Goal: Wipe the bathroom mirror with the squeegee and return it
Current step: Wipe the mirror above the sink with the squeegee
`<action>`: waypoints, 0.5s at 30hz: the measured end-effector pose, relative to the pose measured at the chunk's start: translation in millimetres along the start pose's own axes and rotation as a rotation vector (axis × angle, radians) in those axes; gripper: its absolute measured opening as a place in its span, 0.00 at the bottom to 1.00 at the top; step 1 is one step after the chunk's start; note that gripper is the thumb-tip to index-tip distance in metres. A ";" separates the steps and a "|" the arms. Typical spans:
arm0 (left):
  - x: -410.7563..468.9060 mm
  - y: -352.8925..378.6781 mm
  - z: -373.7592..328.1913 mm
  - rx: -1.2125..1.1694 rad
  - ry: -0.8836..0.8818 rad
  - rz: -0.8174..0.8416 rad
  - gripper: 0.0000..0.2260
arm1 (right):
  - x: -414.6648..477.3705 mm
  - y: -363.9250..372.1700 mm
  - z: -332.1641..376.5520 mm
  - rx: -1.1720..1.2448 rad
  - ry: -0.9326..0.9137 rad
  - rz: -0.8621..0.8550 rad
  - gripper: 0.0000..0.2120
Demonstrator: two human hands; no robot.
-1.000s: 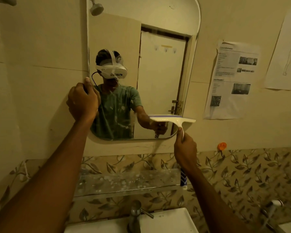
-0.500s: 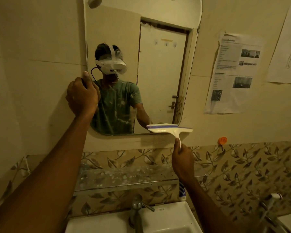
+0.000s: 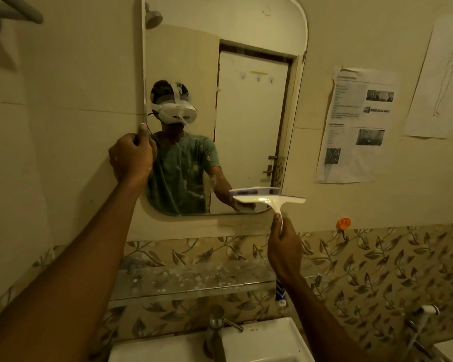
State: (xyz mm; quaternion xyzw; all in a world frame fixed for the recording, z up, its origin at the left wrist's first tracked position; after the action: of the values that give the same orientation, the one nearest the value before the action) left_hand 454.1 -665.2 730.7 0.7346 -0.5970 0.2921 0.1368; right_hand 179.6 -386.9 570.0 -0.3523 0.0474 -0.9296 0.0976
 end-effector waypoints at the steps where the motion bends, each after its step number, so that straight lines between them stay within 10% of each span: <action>1: 1.7 -0.9 3.7 -0.037 -0.044 0.042 0.23 | 7.5 0.2 13.3 0.026 -0.029 -0.001 0.16; 6: 5.6 -5.3 11.3 -0.303 -0.270 0.266 0.16 | 53.1 7.9 72.5 0.141 -0.119 0.015 0.12; 15: 45.1 -33.3 -53.4 -0.296 -0.009 0.207 0.08 | 132.3 15.3 180.3 0.247 -0.238 0.009 0.13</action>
State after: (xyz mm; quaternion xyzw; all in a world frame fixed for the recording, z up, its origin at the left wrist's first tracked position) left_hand 477.1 -663.5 804.6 0.6424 -0.7064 0.2105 0.2100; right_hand 204.7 -433.7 787.7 -0.4448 -0.0777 -0.8797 0.1491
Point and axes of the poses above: each hand's wrist, its own x-axis towards the middle knuckle, its own y-axis out of the palm, z = x × y, the point moved 10 cm from there along x, towards the middle knuckle, and after that the axes turned 6 degrees about x, right-handed, at the moved point
